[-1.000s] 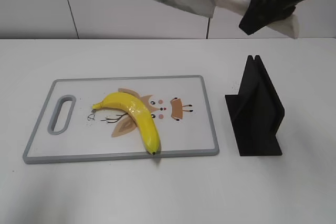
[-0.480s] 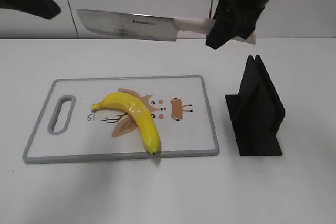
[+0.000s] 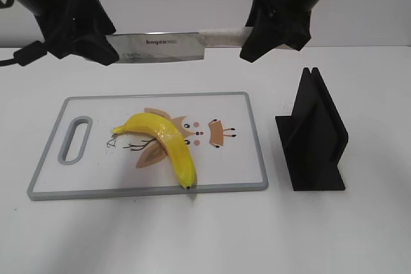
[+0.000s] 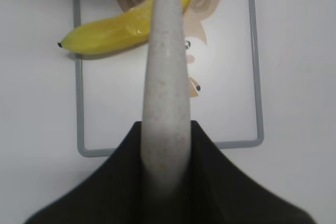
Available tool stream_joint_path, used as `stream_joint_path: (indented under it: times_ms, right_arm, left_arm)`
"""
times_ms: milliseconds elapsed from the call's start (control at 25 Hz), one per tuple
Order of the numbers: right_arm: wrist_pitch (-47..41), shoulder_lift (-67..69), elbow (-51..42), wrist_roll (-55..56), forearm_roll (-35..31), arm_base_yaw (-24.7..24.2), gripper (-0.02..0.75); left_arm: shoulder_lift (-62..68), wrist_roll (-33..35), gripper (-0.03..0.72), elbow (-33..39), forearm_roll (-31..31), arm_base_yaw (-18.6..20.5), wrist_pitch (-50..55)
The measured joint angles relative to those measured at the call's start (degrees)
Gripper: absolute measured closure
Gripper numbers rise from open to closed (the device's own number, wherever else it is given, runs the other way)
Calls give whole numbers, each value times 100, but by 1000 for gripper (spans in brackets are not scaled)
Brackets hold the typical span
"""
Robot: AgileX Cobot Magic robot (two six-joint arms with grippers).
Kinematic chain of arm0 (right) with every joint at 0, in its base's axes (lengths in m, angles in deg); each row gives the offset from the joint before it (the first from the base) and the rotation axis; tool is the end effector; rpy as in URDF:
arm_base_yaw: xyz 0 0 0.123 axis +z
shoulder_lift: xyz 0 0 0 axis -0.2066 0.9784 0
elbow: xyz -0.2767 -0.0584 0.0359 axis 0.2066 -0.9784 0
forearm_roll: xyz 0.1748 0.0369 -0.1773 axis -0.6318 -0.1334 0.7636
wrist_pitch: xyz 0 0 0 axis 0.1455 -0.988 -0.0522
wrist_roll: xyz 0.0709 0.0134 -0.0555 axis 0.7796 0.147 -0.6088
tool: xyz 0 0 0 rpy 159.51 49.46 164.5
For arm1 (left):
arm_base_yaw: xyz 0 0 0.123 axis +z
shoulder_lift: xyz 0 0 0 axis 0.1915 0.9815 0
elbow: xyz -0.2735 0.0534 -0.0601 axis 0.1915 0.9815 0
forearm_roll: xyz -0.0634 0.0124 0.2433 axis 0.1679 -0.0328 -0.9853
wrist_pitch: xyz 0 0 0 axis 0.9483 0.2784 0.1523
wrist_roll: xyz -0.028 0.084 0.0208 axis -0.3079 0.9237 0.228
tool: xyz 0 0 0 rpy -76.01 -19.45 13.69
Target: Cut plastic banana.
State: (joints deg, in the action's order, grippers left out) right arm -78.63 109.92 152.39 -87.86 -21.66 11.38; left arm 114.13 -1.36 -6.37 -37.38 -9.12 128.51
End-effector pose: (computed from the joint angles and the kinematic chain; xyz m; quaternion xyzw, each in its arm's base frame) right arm 0.3603 0.1955 0.2877 -0.6892 0.6766 0.1369 0.2203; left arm 0.3182 -0.1516 0.3146 0.6649 0.6841 -0.0770 0.2898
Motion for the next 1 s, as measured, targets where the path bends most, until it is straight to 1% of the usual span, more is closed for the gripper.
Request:
stream_joint_path:
  times_ms: [120, 200, 280, 400, 480, 520, 640, 760, 840, 920, 1000]
  right_arm:
    - [-6, 43, 0, -115, -242, 6, 571]
    - [-6, 115, 0, -128, -263, 6, 571]
    - [0, 174, 0, -135, -290, 6, 571]
    - [56, 192, 0, -135, -386, 6, 571]
    - [85, 192, 0, -150, -474, 6, 571]
    - [107, 192, 0, -185, -503, 6, 571]
    - [125, 192, 0, -270, -544, 6, 570]
    - [137, 192, 0, -289, -569, 6, 570]
    - [141, 192, 0, -201, -569, 6, 569]
    - [170, 225, 0, 108, -563, 6, 564]
    - [249, 309, 0, 695, -537, 6, 540]
  left_arm:
    - [114, 5, 188, 0, 0, 0, -84]
    - [115, 5, 239, 0, 0, 0, -101]
    - [115, 5, 306, -12, -6, 0, -101]
    - [115, 5, 484, -18, -18, 0, -111]
    - [115, 16, 626, -29, -31, 0, -129]
    - [115, 45, 659, -29, -52, 0, -93]
    - [115, 106, 687, -29, -78, 0, -20]
    - [115, 83, 690, -29, -100, 0, -16]
    - [115, -63, 690, -29, -118, 0, -41]
    - [126, -224, 690, -22, -143, 0, -119]
    - [190, -355, 688, 84, -156, 0, -306]
